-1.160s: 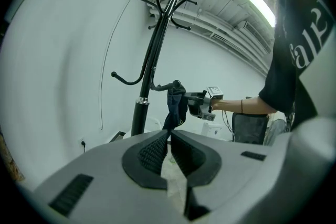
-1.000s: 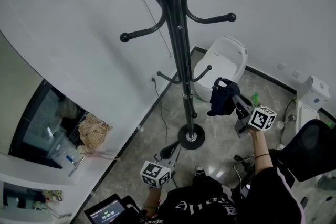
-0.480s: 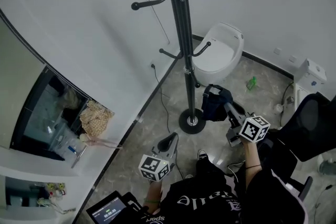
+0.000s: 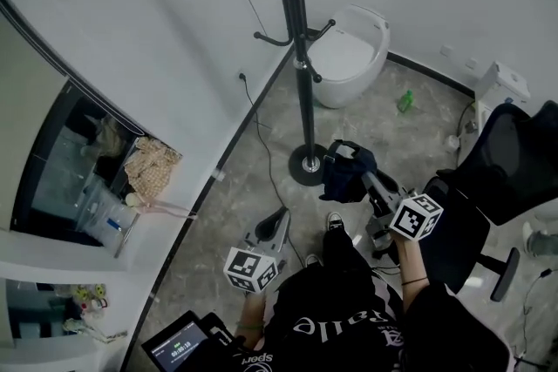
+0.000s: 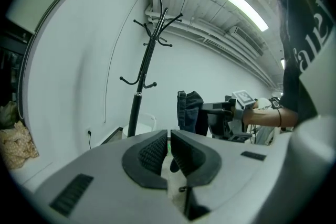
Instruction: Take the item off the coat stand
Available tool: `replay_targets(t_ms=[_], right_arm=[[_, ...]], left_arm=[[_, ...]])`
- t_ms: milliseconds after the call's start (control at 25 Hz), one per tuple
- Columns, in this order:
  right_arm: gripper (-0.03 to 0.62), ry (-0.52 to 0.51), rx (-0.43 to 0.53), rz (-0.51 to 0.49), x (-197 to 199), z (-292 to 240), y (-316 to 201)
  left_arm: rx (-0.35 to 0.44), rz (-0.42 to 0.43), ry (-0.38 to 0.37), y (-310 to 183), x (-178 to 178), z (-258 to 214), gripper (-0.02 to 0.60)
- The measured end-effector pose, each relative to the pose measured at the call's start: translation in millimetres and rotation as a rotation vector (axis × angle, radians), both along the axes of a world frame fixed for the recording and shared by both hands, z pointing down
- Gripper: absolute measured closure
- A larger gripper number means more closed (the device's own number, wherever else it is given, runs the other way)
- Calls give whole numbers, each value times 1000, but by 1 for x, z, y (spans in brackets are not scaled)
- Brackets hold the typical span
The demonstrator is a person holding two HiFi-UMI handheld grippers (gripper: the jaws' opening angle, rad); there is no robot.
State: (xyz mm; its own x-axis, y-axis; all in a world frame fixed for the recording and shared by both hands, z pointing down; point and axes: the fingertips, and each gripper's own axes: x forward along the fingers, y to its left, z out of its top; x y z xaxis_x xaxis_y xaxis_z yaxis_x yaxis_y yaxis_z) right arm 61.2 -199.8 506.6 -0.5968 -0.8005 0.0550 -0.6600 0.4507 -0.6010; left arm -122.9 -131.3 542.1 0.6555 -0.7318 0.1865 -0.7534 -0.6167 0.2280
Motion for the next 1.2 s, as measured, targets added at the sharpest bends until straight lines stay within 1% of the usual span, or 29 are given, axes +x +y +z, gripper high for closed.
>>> replay_targets(t_ms=[240, 400, 680, 800, 920, 1080, 1200], right_arm=[[528, 4, -17, -10, -8, 2, 53], [529, 9, -7, -18, -7, 0, 77], [528, 83, 18, -39, -3, -5, 123], [529, 89, 25, -47, 5, -6, 149], [528, 76, 13, -31, 17, -6, 178], [528, 62, 11, -18, 30, -3, 217], [529, 64, -3, -25, 45, 5, 247]], left_arm=[[16, 5, 26, 28, 3, -7, 575], [27, 17, 37, 40, 11, -12, 575], [14, 46, 38, 70, 36, -10, 575], [23, 65, 31, 92, 53, -15, 575], [27, 78, 31, 122, 68, -22, 575], [40, 71, 28, 163, 80, -28, 575], [29, 69, 13, 195, 92, -23, 575]])
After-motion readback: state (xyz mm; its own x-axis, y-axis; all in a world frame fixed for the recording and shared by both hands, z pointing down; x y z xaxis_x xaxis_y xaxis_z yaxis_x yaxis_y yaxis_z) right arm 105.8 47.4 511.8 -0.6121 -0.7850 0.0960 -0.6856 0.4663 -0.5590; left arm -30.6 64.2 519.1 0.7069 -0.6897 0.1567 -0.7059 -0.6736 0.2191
